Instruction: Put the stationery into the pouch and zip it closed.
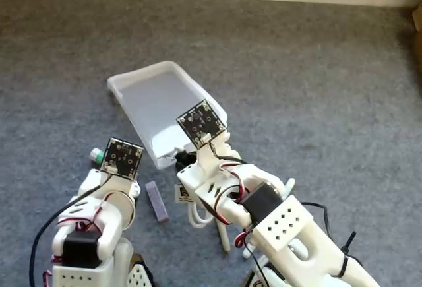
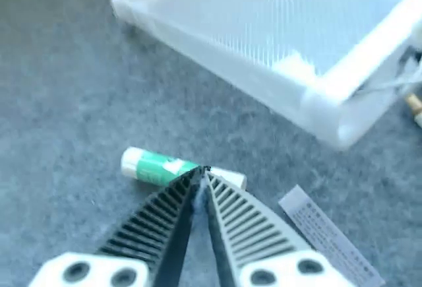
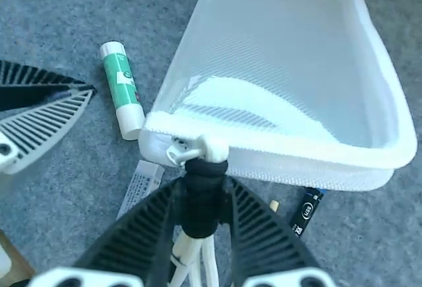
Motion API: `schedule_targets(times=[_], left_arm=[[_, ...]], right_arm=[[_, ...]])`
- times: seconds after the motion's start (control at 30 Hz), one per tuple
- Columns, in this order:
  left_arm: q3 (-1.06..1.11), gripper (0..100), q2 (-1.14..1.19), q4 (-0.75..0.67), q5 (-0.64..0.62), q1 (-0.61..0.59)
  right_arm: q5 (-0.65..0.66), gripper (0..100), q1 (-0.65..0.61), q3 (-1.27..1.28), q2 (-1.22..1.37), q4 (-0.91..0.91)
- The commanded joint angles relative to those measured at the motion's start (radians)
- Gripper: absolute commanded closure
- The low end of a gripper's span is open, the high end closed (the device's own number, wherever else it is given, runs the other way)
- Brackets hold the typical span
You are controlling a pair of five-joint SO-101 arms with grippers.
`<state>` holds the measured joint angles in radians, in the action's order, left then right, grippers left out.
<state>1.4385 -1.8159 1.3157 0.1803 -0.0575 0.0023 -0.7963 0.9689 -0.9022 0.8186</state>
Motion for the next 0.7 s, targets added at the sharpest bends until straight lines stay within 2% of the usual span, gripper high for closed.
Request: schedule_targets(times=[0.0,0.1,0.23,0.67], left_arm=[[-0.12,95,-0.012,0.003,-0.008,-0.004],[-0.117,82,-0.012,0.011,-0.037,-0.007],[-0.085,68,-0.012,0.006,-0.227,-0.008],[-0.061,66,-0.012,0.009,-0.238,-0.008]], right_arm=[[0.006,99.2,0.013,-0.018,-0.035,-0.028],[0.006,99.2,0.013,-0.018,-0.035,-0.028],[0.006,99.2,0.013,-0.018,-0.035,-0.028],[0.006,99.2,0.01,-0.015,-0.035,-0.028]])
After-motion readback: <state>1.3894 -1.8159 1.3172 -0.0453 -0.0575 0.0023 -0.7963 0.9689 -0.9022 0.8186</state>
